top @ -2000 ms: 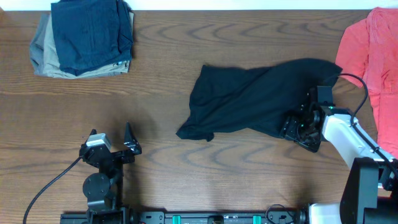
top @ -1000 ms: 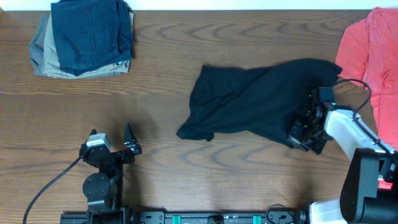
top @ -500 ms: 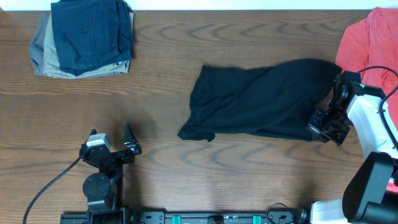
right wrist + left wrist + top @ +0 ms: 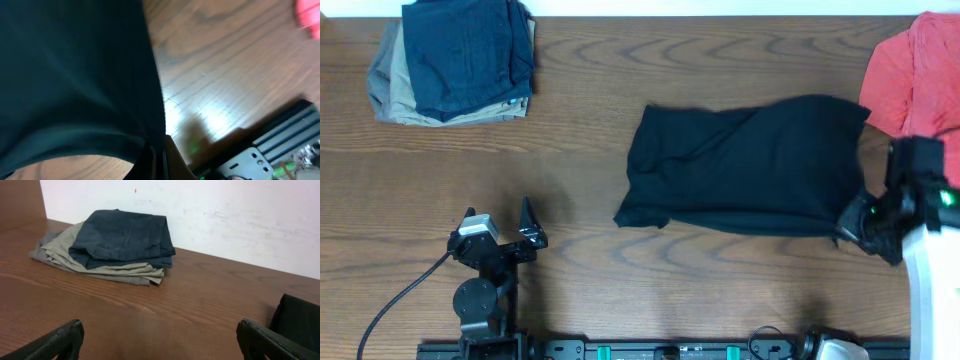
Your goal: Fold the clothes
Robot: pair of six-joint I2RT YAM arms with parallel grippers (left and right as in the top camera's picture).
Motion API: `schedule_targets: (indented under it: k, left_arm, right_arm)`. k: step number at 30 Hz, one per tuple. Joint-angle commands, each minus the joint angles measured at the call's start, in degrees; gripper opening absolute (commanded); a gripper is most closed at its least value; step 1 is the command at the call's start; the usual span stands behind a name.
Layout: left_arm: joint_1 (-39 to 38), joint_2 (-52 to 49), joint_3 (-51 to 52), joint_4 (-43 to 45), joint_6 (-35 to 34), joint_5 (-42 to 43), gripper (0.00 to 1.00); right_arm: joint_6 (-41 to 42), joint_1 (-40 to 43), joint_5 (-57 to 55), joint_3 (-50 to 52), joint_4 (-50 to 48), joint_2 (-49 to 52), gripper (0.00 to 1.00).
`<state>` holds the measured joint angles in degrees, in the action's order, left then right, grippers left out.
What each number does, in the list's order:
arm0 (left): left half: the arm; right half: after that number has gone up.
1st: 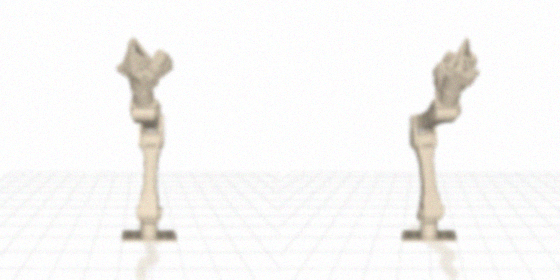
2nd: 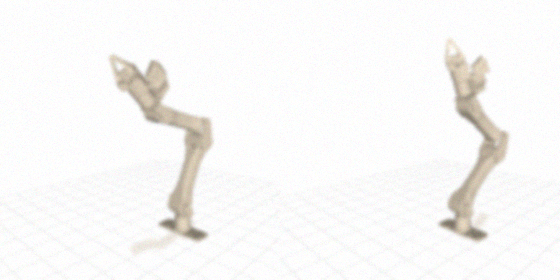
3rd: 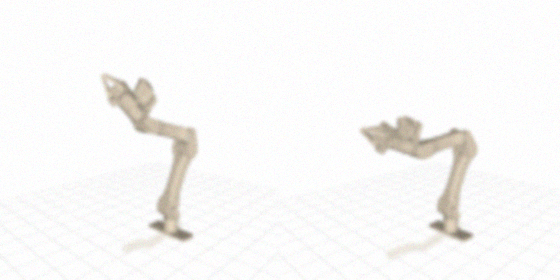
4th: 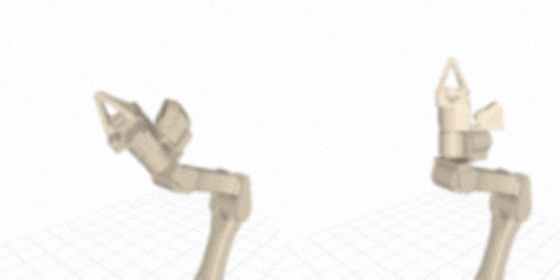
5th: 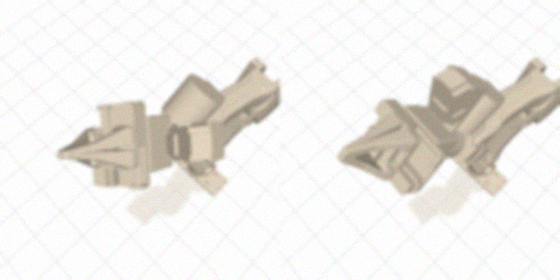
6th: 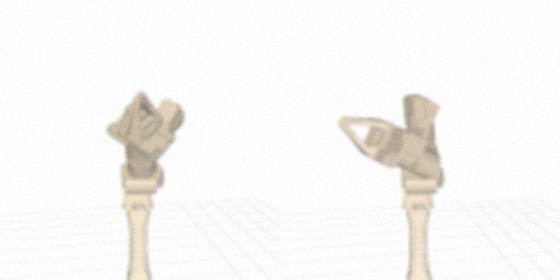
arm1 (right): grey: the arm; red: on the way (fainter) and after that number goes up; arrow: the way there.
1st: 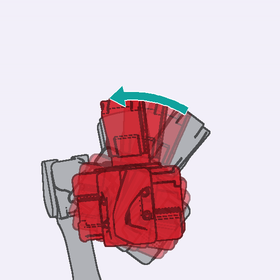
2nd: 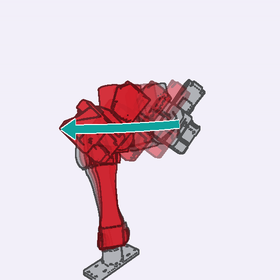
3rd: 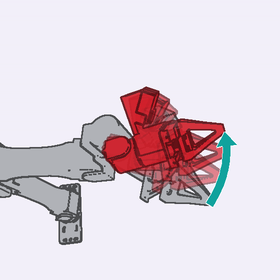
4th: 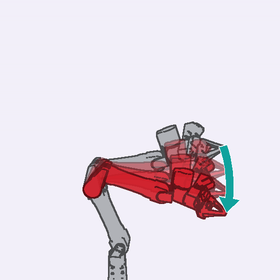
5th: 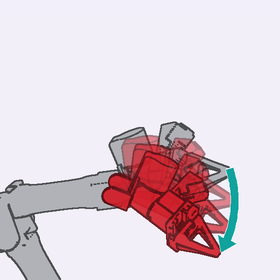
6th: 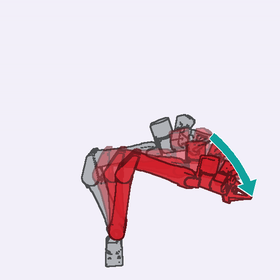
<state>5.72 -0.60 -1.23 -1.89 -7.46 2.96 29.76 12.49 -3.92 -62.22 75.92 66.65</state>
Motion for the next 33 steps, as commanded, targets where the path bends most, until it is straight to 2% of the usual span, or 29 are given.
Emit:
schedule_targets:
  k: [1, 6, 9, 11, 13, 17, 24, 27, 33]
  left_arm:
    - [-0.2, 0.3, 1.0, -1.9, 0.3, -0.9, 0.98]
    - [-0.3, 0.3, 1.0, -1.9, -0.3, 0.1, 0.98]
    - [-0.3, 0.3, 1.0, -1.7, -5.8, 4.9, 0.98]
    - [-0.3, 0.0, 1.0, -1.1, -11.8, 10.8, 0.98]
    - [-0.3, -0.5, 1.0, -0.6, -14.5, 19.7, 0.98]
    - [-0.3, -2.4, 0.9, -0.6, -14.5, 32.7, 0.98]
    - [-0.6, -10.6, -1.9, -0.6, -14.2, 43.7, 0.98]
    - [-2.5, -17.1, -4.4, -0.8, -12.4, 46.4, 0.98]
    - [-11.0, -32.9, -12.7, -1.5, -5.9, 45.3, 0.98]
  right_arm:
    - [0.5, 0.3, -4.3, -0.6, 1.6, -7.1, 0.01]
    - [-1.8, 0.3, -3.6, -0.6, 1.5, -13.3, 0.01]
    - [-1.8, 0.3, -3.1, -0.6, 1.7, -13.9, 0.01]
    - [-1.8, 0.3, -2.8, -0.6, 1.7, -13.6, 0.01]
    - [-1.8, 0.3, -2.7, -0.6, 1.6, -12.9, 0.01]
    - [-1.8, 0.3, -2.7, -0.6, 1.2, -10.7, 0.01]
    - [-2.6, 0.3, -1.2, -0.6, 0.8, -7.0, 0.01]
    - [-2.6, 0.3, 0.2, -0.6, -0.1, -6.1, 0.01]
    - [-3.1, 0.3, 1.0, -0.6, -0.3, -6.0, 0.01]
